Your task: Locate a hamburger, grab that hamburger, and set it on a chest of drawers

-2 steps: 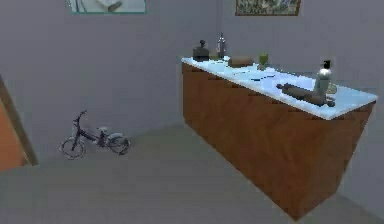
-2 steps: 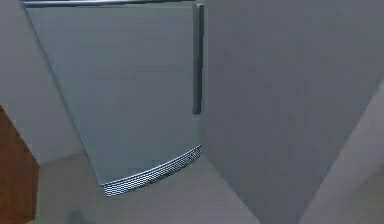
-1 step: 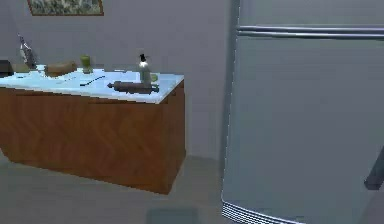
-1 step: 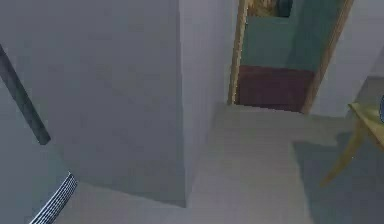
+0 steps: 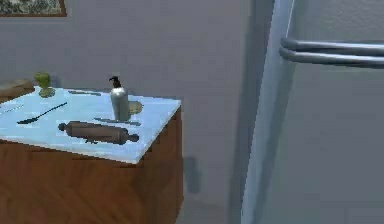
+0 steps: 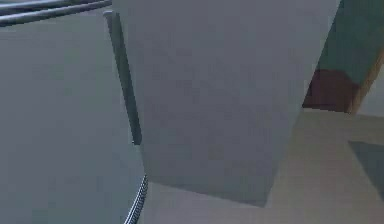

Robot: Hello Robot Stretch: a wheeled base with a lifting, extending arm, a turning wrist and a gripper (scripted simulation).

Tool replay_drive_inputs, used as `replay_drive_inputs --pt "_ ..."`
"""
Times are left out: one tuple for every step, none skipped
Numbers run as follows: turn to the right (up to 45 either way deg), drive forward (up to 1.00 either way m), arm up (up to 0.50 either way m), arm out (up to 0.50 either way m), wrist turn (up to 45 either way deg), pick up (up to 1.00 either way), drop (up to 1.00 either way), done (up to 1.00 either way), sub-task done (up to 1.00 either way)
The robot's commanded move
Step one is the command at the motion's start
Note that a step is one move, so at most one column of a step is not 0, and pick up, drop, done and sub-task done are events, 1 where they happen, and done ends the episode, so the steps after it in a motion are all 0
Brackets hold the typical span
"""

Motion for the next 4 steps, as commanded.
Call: replay_drive_inputs --pt "-45.0 0.0 0.0 0.0 0.0 0.0 0.0 0.0 0.0" --pt "-45.0 0.0 0.0 0.0 0.0 0.0 0.0 0.0 0.0" --pt "-15.0 0.0 0.0 0.0 0.0 0.0 0.0 0.0 0.0" --pt "-3.0 0.0 0.0 0.0 0.0 0.0 0.0 0.0 0.0"
